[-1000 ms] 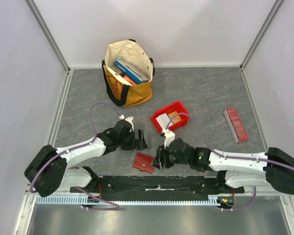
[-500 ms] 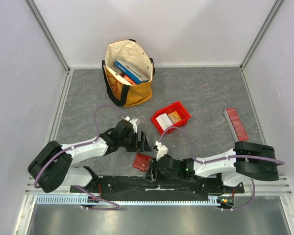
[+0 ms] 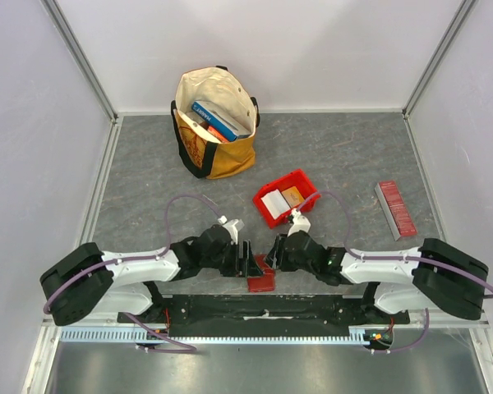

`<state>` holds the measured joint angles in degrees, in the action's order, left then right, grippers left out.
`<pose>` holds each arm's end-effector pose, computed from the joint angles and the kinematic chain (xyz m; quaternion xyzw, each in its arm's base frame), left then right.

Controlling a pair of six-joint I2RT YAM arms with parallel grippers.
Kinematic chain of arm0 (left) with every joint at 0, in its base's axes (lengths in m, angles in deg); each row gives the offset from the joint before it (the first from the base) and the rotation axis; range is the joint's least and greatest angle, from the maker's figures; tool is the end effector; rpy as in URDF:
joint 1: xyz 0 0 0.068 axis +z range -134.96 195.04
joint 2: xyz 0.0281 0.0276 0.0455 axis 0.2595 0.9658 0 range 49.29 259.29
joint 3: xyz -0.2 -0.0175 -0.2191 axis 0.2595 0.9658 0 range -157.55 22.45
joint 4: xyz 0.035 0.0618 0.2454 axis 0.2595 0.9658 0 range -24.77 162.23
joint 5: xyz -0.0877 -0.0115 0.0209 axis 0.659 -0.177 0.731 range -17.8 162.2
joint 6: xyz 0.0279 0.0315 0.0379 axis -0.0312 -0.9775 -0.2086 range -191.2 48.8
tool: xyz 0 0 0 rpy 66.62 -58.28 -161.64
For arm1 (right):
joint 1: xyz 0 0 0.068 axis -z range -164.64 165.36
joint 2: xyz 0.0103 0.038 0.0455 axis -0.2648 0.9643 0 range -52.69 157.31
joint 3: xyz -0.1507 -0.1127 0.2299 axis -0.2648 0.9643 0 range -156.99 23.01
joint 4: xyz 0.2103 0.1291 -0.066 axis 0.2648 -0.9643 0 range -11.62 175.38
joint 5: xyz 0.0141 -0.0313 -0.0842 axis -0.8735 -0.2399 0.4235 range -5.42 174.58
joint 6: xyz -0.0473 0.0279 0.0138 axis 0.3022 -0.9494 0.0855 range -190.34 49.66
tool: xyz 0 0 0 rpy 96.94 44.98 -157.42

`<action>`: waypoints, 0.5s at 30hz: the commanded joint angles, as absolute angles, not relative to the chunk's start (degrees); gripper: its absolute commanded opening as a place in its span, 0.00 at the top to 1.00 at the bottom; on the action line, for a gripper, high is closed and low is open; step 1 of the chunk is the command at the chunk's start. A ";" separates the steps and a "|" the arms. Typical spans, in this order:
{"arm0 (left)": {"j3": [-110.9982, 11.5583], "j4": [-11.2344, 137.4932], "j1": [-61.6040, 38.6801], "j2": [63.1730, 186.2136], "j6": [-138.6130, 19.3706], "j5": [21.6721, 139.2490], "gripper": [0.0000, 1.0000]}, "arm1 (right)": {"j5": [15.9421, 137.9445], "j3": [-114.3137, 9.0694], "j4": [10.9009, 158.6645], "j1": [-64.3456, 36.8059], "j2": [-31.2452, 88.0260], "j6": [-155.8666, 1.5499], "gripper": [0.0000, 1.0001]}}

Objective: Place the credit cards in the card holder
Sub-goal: Pick up the card holder from the corner of the board.

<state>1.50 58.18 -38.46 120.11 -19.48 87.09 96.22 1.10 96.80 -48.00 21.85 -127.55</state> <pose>0.1150 -0.1725 0.1665 0.0660 0.9078 -0.3874 0.1466 0.1059 0.1934 0.1646 -0.0068 0.9070 0.3111 0.2839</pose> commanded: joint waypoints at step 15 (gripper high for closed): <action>6.89 65.76 -41.30 115.55 -11.96 75.89 0.28 | 82.57 5.96 90.65 -46.25 11.72 -119.30 0.47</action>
